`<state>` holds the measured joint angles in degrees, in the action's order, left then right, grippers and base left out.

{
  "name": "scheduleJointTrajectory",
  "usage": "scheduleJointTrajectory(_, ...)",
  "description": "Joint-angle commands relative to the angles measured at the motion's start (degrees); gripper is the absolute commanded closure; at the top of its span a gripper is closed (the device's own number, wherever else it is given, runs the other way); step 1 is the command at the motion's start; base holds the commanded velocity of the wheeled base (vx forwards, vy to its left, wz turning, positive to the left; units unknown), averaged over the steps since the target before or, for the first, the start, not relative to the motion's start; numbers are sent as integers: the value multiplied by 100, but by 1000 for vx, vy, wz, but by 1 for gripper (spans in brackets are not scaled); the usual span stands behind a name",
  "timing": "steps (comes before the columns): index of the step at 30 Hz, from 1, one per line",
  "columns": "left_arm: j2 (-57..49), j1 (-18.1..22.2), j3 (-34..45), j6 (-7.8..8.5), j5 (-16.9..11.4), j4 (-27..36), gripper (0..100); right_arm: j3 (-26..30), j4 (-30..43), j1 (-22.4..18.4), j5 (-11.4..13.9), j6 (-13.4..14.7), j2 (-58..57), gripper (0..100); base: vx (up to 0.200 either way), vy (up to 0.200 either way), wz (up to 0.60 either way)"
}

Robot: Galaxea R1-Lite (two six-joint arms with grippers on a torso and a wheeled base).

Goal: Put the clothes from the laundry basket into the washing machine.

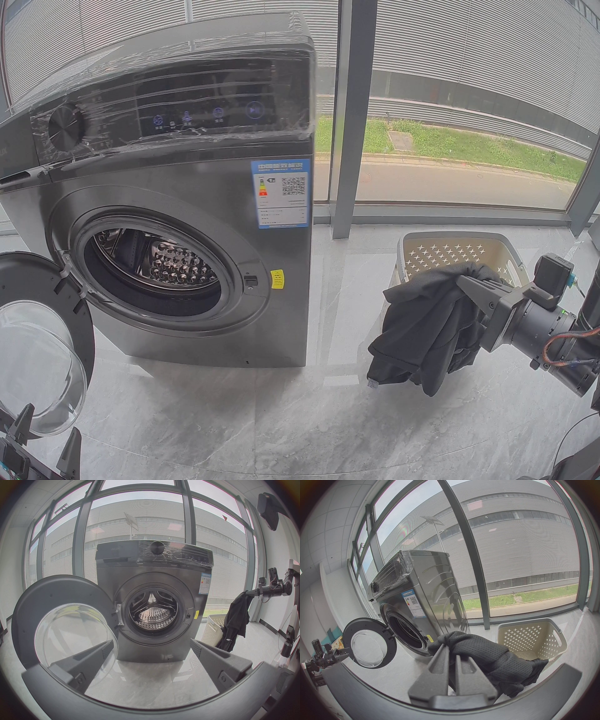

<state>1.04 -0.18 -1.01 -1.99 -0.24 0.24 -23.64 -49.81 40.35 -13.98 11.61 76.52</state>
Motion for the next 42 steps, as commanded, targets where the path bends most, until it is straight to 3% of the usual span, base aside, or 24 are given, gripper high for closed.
scheduleJointTrajectory(1, -86, 1, 84, 14, -2, 2, 0, 8, -2, 8, -8, 0, 3, 100, 0, 0, 0)
scheduleJointTrajectory(6, -86, 1, 92, 5, -2, 2, 0, 17, 6, 8, -8, 8, 21, 100, 0, 0, 0)
scheduleJointTrajectory(15, -86, 1, 84, -3, -2, 2, 0, 35, 6, 8, -8, 17, 12, 100, -200, 0, 0)
scheduleJointTrajectory(24, -86, 1, 92, 5, -11, 11, 0, 52, -2, 8, 1, 17, 21, 100, 0, 0, 0)
scheduleJointTrajectory(42, -86, 1, 92, -3, -2, 2, 0, 52, -2, 8, 10, 8, 12, 100, 0, 200, 0)
